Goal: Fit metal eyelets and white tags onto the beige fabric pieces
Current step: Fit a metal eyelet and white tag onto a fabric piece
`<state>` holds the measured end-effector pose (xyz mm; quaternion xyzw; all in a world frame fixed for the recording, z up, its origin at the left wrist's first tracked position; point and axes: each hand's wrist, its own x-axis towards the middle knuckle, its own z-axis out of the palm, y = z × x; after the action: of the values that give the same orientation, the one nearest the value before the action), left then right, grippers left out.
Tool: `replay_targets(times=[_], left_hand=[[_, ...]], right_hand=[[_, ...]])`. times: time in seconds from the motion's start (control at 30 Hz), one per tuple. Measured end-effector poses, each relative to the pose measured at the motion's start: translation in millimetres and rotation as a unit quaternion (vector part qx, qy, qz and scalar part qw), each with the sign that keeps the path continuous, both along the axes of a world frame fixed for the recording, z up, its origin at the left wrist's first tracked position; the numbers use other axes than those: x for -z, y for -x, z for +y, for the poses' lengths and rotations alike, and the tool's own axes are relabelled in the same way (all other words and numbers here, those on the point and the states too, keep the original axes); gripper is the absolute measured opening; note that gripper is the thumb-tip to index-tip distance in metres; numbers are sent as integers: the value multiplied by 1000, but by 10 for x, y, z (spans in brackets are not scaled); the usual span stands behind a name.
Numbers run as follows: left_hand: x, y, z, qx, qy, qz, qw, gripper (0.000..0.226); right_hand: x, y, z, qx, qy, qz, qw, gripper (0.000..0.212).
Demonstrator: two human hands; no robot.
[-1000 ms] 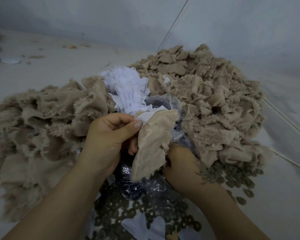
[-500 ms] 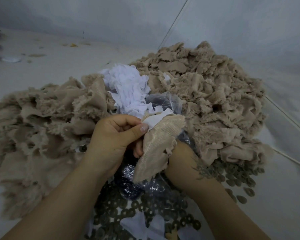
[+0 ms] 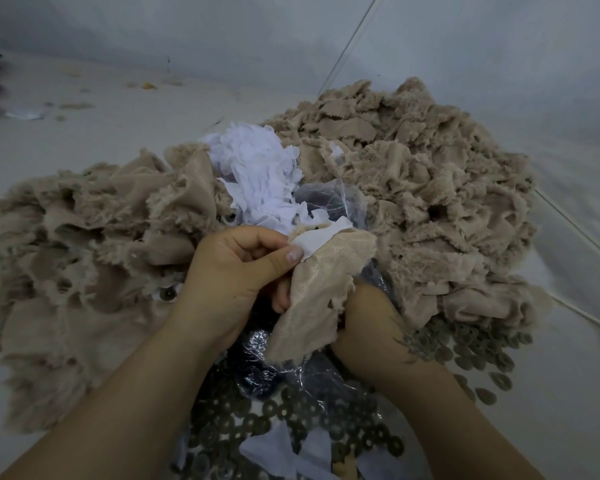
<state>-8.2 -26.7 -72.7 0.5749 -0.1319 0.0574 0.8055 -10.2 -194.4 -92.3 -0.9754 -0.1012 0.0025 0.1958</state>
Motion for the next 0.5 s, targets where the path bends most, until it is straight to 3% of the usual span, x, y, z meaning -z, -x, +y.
replay_targets(times=[0.07, 0.2, 0.27, 0.37, 0.43, 0.5], left_hand=[[1, 0, 1, 0, 1, 0, 1000, 4], [-1, 1, 6, 5, -1, 2, 1000, 6], [-4, 4, 4, 9, -5, 2, 1000, 9], [-12, 28, -9, 38, -15, -5, 999, 6], [-12, 49, -28, 51, -26, -7, 998, 7], [-9, 67, -46, 49, -44, -6, 998, 7]], right_hand=[[-50, 47, -35, -9, -37, 4, 999, 25], [-88, 123, -139, -2, -173, -122, 977, 10], [-116, 148, -207, 23, -266, -113, 957, 11], [-210, 133, -324, 38, -448, -44, 892, 20], [-241, 141, -352, 22, -499, 10, 866, 28], [-252, 166, -325, -11, -489, 4, 872, 33]])
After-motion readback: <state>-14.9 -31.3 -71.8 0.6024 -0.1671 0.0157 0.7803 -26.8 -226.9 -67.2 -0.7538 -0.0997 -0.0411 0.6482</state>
